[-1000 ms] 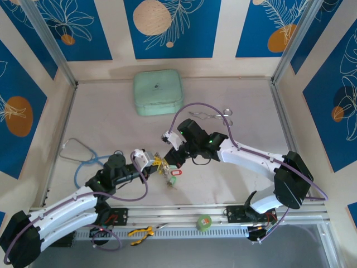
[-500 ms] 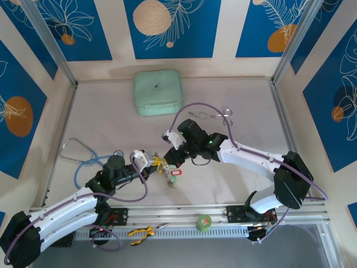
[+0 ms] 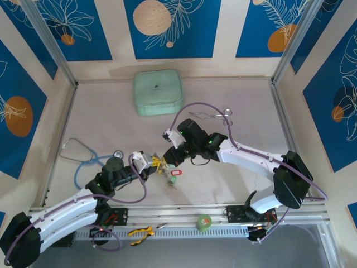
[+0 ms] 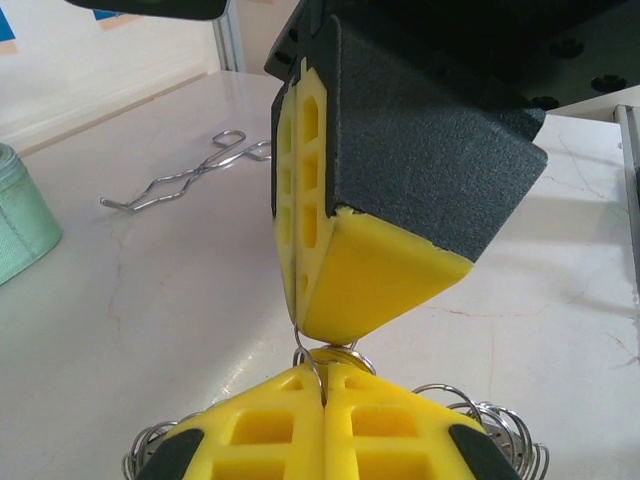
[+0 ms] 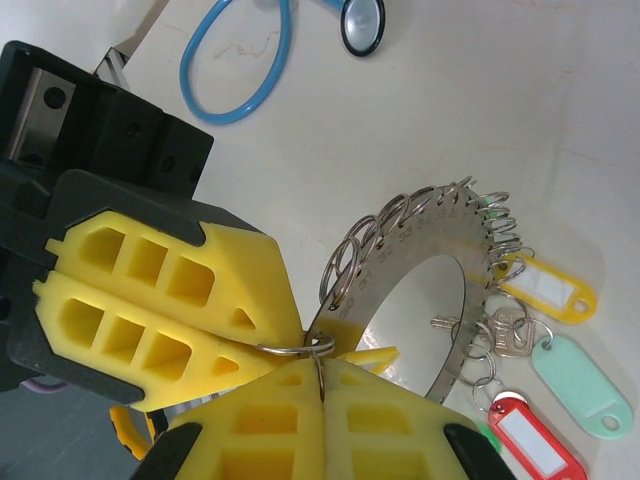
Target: Put the keys on the keyring
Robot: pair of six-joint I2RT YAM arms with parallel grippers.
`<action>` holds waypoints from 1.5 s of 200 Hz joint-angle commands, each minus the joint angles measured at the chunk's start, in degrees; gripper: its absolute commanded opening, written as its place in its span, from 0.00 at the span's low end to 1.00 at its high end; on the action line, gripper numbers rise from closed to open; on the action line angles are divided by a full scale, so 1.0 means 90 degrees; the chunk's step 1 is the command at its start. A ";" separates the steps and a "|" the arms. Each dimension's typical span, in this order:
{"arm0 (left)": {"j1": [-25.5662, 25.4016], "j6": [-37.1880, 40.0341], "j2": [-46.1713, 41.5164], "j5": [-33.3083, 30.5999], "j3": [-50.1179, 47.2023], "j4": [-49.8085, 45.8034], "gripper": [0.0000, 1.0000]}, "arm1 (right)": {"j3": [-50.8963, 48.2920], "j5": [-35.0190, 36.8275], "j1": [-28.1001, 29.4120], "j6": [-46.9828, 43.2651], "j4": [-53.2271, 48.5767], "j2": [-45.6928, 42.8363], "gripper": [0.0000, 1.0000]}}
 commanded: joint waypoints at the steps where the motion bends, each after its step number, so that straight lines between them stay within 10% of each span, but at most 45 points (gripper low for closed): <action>1: -0.0041 -0.0070 -0.0024 0.0511 -0.0038 0.0476 0.00 | -0.0133 0.0365 -0.0044 0.0154 0.0249 0.0174 0.00; 222: -0.0041 -0.0531 -0.0144 0.0247 -0.0462 0.1479 0.00 | -0.0479 -0.0827 -0.0487 0.0279 0.0492 -0.0199 0.00; 300: -0.0042 -0.2545 -0.0330 -0.0368 -0.0289 0.1206 0.00 | -0.1305 0.0116 -0.0111 -0.4131 0.1379 -0.1508 0.00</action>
